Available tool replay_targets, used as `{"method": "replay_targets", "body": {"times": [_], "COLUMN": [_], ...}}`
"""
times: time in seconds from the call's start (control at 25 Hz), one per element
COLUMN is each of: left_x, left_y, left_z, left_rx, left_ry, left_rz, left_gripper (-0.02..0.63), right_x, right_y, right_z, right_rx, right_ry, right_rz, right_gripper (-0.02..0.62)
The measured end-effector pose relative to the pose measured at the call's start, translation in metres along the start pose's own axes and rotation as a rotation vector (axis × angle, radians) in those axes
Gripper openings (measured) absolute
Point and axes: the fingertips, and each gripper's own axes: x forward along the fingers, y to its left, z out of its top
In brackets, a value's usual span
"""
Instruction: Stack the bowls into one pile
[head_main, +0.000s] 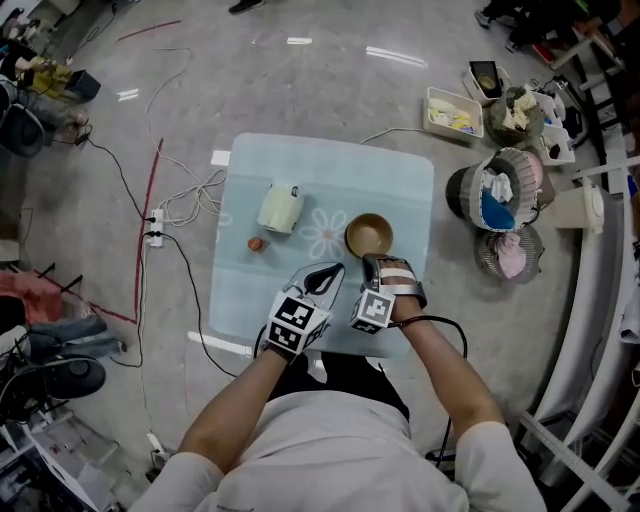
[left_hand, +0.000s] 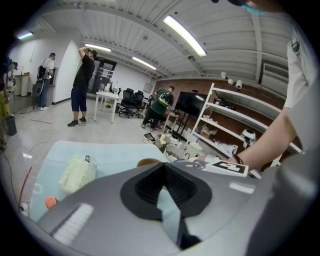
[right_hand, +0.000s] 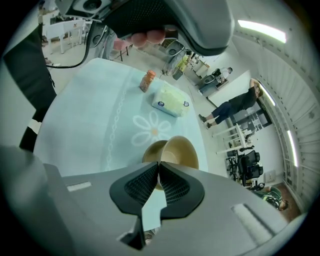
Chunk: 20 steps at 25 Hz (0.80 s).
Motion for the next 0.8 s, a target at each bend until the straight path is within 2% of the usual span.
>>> {"method": "replay_targets", "body": {"times": [0.36, 0.52, 0.8], "left_x": [0.011, 0.013, 0.009], "left_y": [0.005, 0.007, 0.008], "left_z": [-0.009, -0.007, -0.01], "left_rx": [-0.027, -0.031, -0.025], "left_ry": [0.018, 0.024, 0.023], "left_rz": [0.022, 0.021, 0.017], "left_gripper": [0.006, 0.006, 0.006], "right_x": [0.022, 0.023, 0.019], "right_y": [0.015, 0.016, 0.019], "right_z": [-0.007, -0.004, 0.002], "right_rx": [0.063, 0.122, 0.15], "right_ry": [-0.022, -0.045, -0.056], "right_rz": [0.086, 0.133, 0.125], "right_gripper": [0.032, 0.072, 0.078]}}
